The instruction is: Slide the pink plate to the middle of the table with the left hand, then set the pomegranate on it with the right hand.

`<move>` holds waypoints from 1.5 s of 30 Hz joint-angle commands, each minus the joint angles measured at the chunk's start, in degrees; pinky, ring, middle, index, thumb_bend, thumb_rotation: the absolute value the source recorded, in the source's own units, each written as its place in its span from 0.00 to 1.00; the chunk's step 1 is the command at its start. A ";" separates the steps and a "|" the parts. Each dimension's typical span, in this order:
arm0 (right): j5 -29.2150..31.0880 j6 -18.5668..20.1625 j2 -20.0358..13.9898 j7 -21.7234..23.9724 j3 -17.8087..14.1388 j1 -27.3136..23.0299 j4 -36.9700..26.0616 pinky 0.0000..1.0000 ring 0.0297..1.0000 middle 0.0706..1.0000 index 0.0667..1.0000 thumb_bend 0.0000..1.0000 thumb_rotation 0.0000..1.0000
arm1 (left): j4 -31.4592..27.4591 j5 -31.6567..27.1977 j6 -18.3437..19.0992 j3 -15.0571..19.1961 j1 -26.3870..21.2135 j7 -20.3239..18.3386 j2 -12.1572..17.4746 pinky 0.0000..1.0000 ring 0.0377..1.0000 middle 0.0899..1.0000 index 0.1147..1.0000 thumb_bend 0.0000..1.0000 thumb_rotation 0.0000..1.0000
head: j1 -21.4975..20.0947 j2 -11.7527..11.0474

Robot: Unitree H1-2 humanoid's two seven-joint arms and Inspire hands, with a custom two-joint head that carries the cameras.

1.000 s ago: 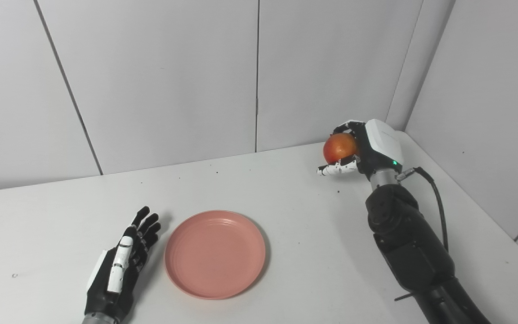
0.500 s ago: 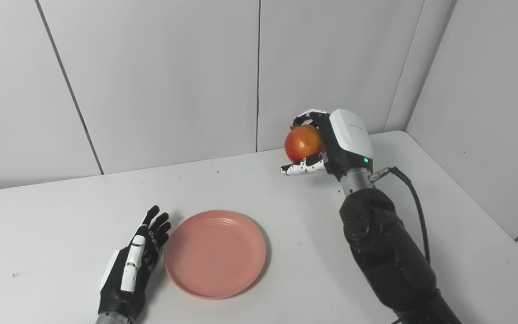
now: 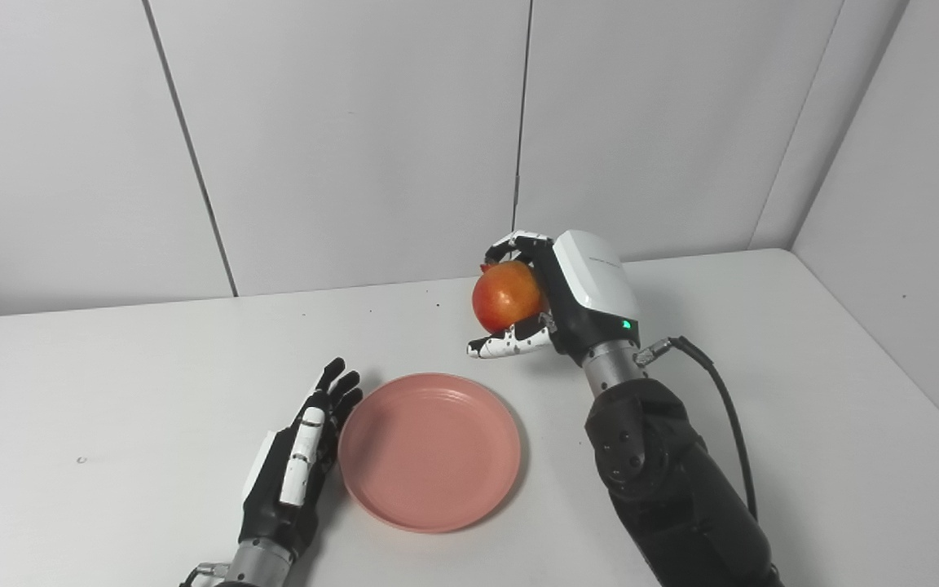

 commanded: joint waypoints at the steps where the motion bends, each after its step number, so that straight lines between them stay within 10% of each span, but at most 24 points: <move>1: -0.89 -3.14 0.04 -0.26 0.76 -1.55 -0.86 0.26 0.34 0.38 0.50 0.52 0.00 | 0.54 0.85 1.02 -0.52 1.02 0.75 -0.95 0.96 0.94 0.94 0.93 0.42 1.00 | 1.19 0.27; 45: 0.55 -10.24 4.27 0.64 10.55 4.88 9.73 0.23 0.30 0.44 0.45 0.53 0.00 | 2.74 5.02 -4.20 -0.23 0.10 5.99 -6.05 0.95 0.96 0.95 0.94 0.42 1.00 | 8.45 2.02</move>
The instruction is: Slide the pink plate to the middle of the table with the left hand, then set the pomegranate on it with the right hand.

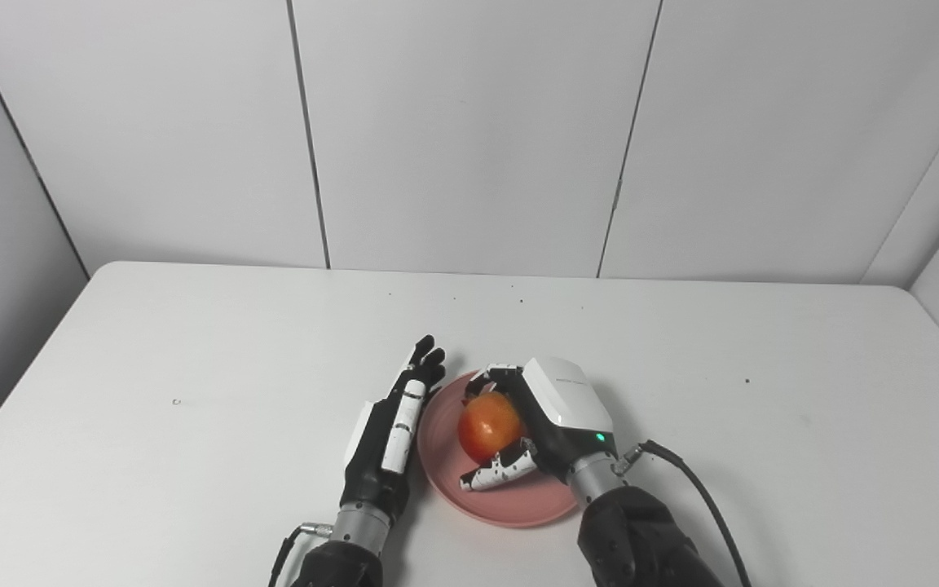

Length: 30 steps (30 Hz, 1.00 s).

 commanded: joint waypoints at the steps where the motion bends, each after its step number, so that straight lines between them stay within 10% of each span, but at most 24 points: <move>1: 0.31 -3.16 0.45 -1.00 -0.19 -0.93 -1.04 0.22 0.29 0.44 0.45 0.53 0.00 | 0.53 0.12 0.39 -0.19 0.03 0.37 -0.67 0.95 0.95 0.95 0.94 0.42 1.00 | 0.01 0.09; 14: -0.38 -3.90 0.15 -1.39 -0.27 0.47 -1.75 0.23 0.32 0.44 0.45 0.53 0.00 | -0.36 0.45 1.31 -0.53 0.24 0.34 -0.33 0.98 0.95 0.94 0.94 0.41 1.00 | -0.52 0.55; 16: -1.08 -3.57 -0.21 -0.94 0.03 0.46 -2.18 0.31 0.41 0.42 0.50 0.52 0.00 | -0.36 0.26 1.20 -0.52 0.26 0.11 -0.25 0.98 0.96 0.94 0.94 0.41 1.00 | -0.61 0.56; 21: -1.29 -2.70 -0.92 1.76 0.28 0.38 -3.48 0.55 0.68 0.75 0.75 0.77 0.22 | -0.04 -0.08 0.16 -0.63 0.18 -0.46 -0.13 0.99 0.98 0.97 0.94 0.38 1.00 | -0.73 0.66; 30: -1.74 -2.79 -2.24 4.99 0.15 0.60 -5.14 0.79 0.83 0.86 0.87 0.86 0.39 | -0.62 -0.68 1.02 -0.48 0.25 -0.60 -0.33 0.99 0.98 0.98 0.96 0.39 1.00 | -0.92 0.87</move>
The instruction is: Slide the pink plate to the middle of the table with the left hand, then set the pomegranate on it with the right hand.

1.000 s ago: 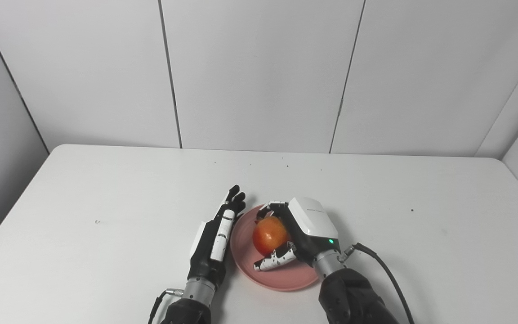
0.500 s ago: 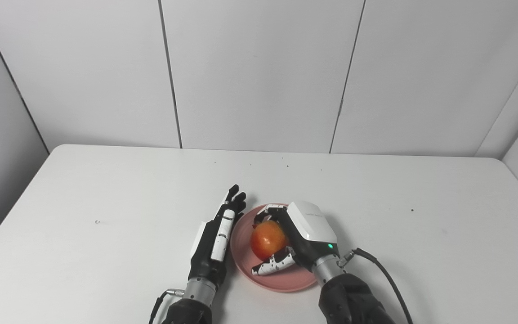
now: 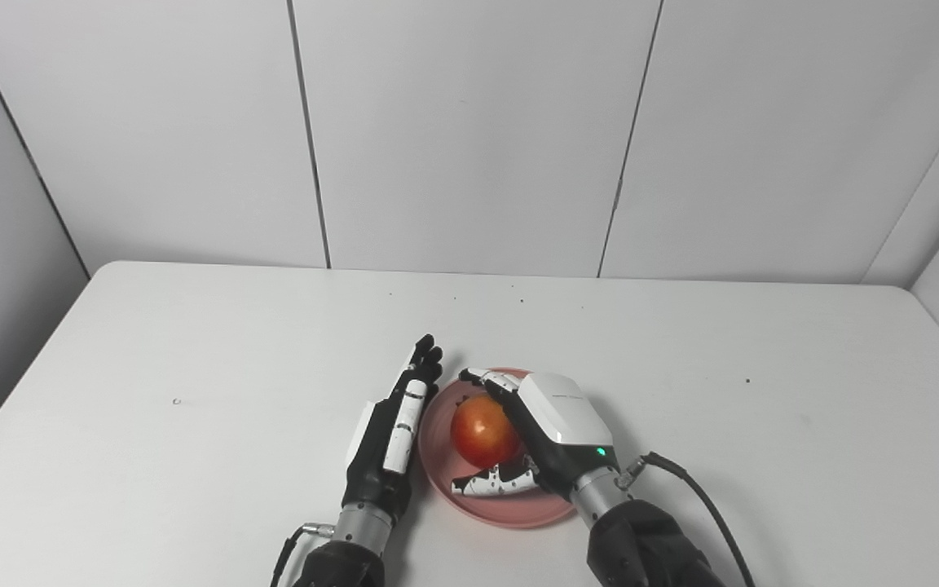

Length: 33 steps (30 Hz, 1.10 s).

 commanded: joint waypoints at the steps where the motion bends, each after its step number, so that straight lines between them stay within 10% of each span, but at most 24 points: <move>1: -0.66 -1.28 -0.41 0.53 -0.39 -1.32 -2.37 0.80 0.84 0.87 0.88 0.87 0.41 | -0.38 -0.58 0.64 -0.36 0.21 -0.65 -0.20 0.99 0.98 0.98 0.95 0.39 1.00 | 0.01 -0.01; 19: -0.63 -2.12 -1.60 1.92 -3.55 -1.75 -12.42 0.79 0.84 0.87 0.89 0.94 0.52 | -0.15 0.10 0.05 -0.33 0.31 -0.73 0.31 0.99 0.97 0.96 0.95 0.40 1.00 | -0.93 -0.19; 33: 8.44 -7.64 0.61 -5.61 -12.86 0.48 -14.38 0.78 0.85 0.89 0.91 0.96 0.70 | -0.51 -1.70 0.75 0.41 0.51 -1.26 0.02 0.96 0.96 0.97 0.94 0.40 1.00 | -1.76 -0.63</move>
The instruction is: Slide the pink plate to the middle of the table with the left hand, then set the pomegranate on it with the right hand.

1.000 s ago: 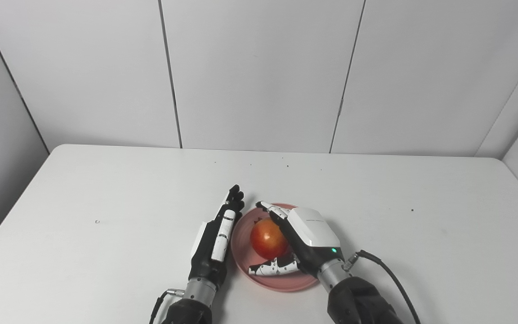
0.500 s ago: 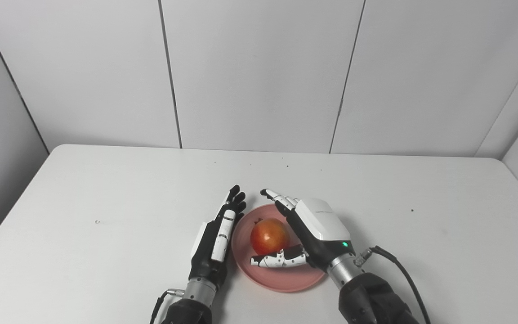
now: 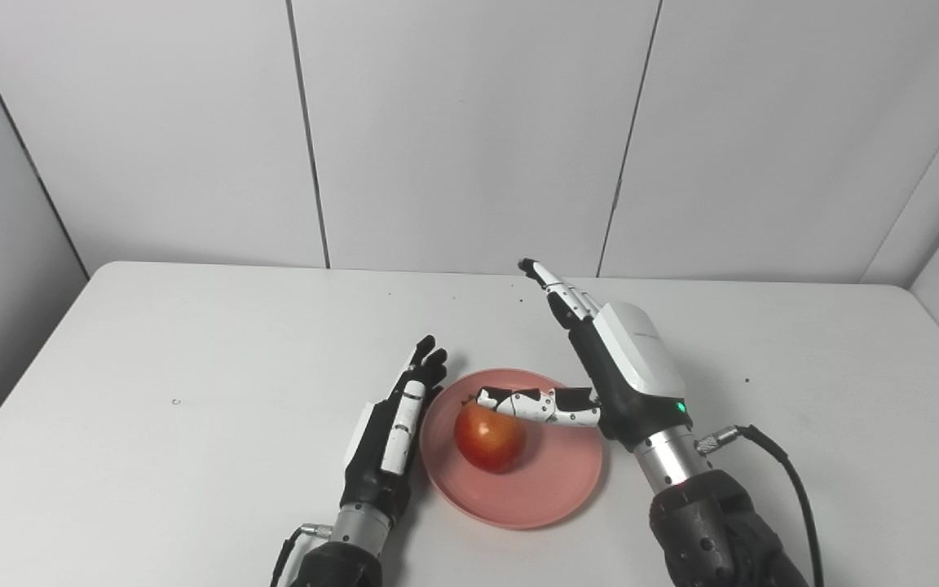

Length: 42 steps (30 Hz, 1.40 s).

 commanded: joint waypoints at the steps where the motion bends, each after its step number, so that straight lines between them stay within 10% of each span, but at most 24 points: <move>1: 2.74 -2.65 0.72 -1.96 -2.13 -0.22 -1.10 0.78 0.85 0.89 0.91 0.95 0.70 | -0.22 -0.37 0.57 0.00 0.33 -0.23 -0.04 0.97 0.96 0.96 0.94 0.40 1.00 | -0.01 -0.19; 11: 8.84 0.22 1.99 -1.80 -8.26 5.62 -2.04 0.84 0.90 0.93 0.94 0.82 0.99 | -0.55 0.48 0.56 -0.02 0.53 0.13 0.48 0.95 0.93 0.94 0.94 0.42 1.00 | -0.08 -0.86; 24: 22.42 -2.04 5.29 -2.58 -13.77 12.10 0.11 0.84 0.91 0.94 0.94 0.76 1.00 | -1.29 -0.62 0.83 0.51 0.81 -0.53 1.15 0.97 0.94 0.94 0.94 0.43 1.00 | -0.70 -0.82; 42: 27.08 -3.50 6.31 -3.32 -12.13 14.20 1.98 0.91 0.94 0.95 0.95 0.73 1.00 | -3.37 -1.80 2.28 0.36 1.81 -0.97 1.87 0.97 0.95 0.96 0.96 0.43 1.00 | -1.10 0.51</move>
